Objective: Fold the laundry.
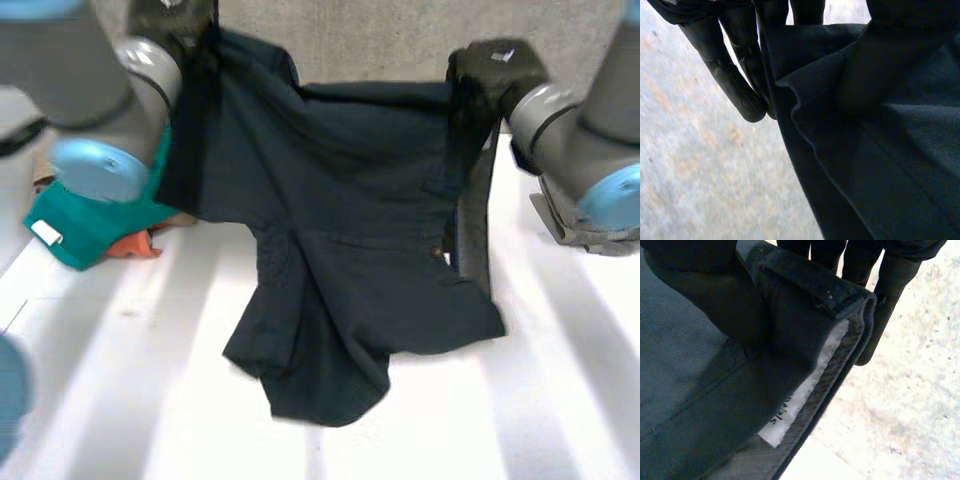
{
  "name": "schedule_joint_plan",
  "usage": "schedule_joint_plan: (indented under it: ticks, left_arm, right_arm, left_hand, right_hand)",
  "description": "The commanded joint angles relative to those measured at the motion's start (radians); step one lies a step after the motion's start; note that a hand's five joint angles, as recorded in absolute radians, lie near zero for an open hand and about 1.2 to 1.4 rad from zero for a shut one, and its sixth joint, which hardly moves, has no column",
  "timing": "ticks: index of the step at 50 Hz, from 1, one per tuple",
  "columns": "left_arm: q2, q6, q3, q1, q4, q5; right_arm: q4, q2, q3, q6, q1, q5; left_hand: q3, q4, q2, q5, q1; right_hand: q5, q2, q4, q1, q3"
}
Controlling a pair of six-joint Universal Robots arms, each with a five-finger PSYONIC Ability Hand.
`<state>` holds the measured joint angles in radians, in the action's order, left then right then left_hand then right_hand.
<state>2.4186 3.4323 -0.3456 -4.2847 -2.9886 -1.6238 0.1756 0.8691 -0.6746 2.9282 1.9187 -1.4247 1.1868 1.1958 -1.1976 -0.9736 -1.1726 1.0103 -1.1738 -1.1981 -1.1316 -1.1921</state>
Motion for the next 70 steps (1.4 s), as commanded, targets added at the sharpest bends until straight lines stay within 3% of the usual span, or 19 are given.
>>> schedule_joint_plan:
  ticks: [1, 2, 5, 9, 15, 19, 22, 23, 30, 34, 42, 55, 59, 60, 62, 70]
  left_arm:
    - [0.24, 0.039, 0.252, -0.007, -0.035, -0.039]
    - [0.25, 0.039, 0.278, -0.001, -0.023, -0.044]
    - [0.257, 0.044, 0.304, 0.025, 0.029, -0.048]
    - [0.192, 0.038, 0.226, 0.039, 0.06, -0.062]
    - [-0.034, 0.024, -0.122, 0.046, 0.06, -0.108]
    - [-0.202, 0.01, -0.399, 0.077, 0.063, -0.111]
    - [-0.323, -0.007, -0.614, 0.12, 0.072, -0.099]
    - [-0.37, -0.015, -0.716, 0.15, 0.082, -0.09]
    - [-0.493, -0.059, -1.082, 0.273, 0.082, -0.059]
    - [-0.495, -0.102, -1.183, 0.333, 0.059, -0.062]
    - [-0.391, -0.156, -1.224, 0.421, -0.007, -0.085]
    - [-0.245, -0.071, -1.133, 0.418, -0.065, -0.189]
    - [-0.237, -0.027, -1.132, 0.425, -0.11, -0.226]
    - [-0.236, -0.013, -1.132, 0.431, -0.13, -0.241]
    - [-0.236, 0.005, -1.135, 0.436, -0.15, -0.257]
    - [-0.211, 0.062, -1.141, 0.444, -0.202, -0.294]
  right_arm:
    - [-0.44, -0.157, -0.017, -0.021, 0.005, -0.109]
    - [-0.486, -0.176, -0.011, -0.023, 0.006, -0.105]
    - [-0.492, -0.217, 0.004, -0.06, 0.016, -0.077]
    - [-0.371, -0.202, 0.001, -0.101, 0.026, -0.066]
    - [-0.108, -0.059, -0.108, -0.149, 0.003, -0.053]
    - [0.034, 0.05, -0.232, -0.248, -0.015, 0.003]
    - [0.119, 0.137, -0.365, -0.352, -0.04, 0.065]
    - [0.151, 0.18, -0.437, -0.4, -0.056, 0.096]
    - [0.105, 0.298, -0.719, -0.517, -0.125, 0.272]
    - [0.032, 0.303, -0.821, -0.521, -0.153, 0.312]
    - [-0.189, 0.274, -0.948, -0.437, -0.17, 0.291]
    - [-0.367, 0.194, -0.984, -0.296, -0.09, 0.199]
    - [-0.39, 0.171, -0.968, -0.294, -0.067, 0.175]
    - [-0.398, 0.163, -0.961, -0.294, -0.06, 0.168]
    - [-0.404, 0.162, -0.958, -0.293, -0.058, 0.164]
    - [-0.409, 0.174, -0.948, -0.265, -0.067, 0.125]
  left_hand:
    - [-0.644, -0.653, 0.655, 0.605, 0.63]
    - [-1.002, -1.011, 1.013, 0.963, 0.988]
    - [-1.012, -1.021, 1.023, 0.974, 0.998]
    - [-1.012, -1.021, 1.023, 0.974, 0.998]
    - [-1.012, -1.021, 1.023, 0.974, 0.998]
    - [-1.012, -1.021, 1.023, 0.974, 0.998]
    - [-1.012, -1.021, 1.023, 0.974, 0.998]
    - [-1.012, -1.021, 1.023, 0.974, 0.998]
    - [-1.0, -1.009, 1.011, 0.961, 0.986]
    - [-0.95, -0.959, 0.961, 0.911, 0.936]
    - [-0.956, -0.965, 0.966, 0.917, 0.941]
    - [-0.965, -0.974, 0.975, 0.926, 0.95]
    - [-0.921, -0.93, 0.932, 0.882, 0.907]
    - [-0.891, -0.9, 0.902, 0.853, 0.877]
    - [-0.876, -0.886, 0.887, 0.838, 0.862]
    - [-0.619, -0.628, 0.629, 0.58, 0.604]
  right_hand:
    - [-0.797, 0.786, 0.81, 0.744, 0.804]
    - [-1.01, 0.999, 1.024, 0.957, 1.018]
    - [-1.01, 0.999, 1.024, 0.957, 1.018]
    - [-1.01, 0.999, 1.024, 0.957, 1.018]
    - [-1.01, 0.999, 1.024, 0.957, 1.018]
    - [-1.01, 0.999, 1.024, 0.957, 1.018]
    - [-0.92, 0.909, 0.933, 0.867, 0.927]
    - [-0.791, 0.78, 0.805, 0.738, 0.799]
    - [-0.605, 0.594, 0.618, 0.552, 0.612]
    - [-0.631, 0.62, 0.645, 0.578, 0.639]
    - [-0.74, 0.729, 0.753, 0.687, 0.747]
    - [-0.752, 0.741, 0.765, 0.699, 0.759]
    - [-0.533, 0.521, 0.546, 0.479, 0.54]
    - [-0.221, 0.21, 0.234, 0.167, 0.228]
    - [0.182, -0.193, -0.169, -0.236, -0.175]
    - [0.211, -0.222, -0.198, -0.265, -0.204]
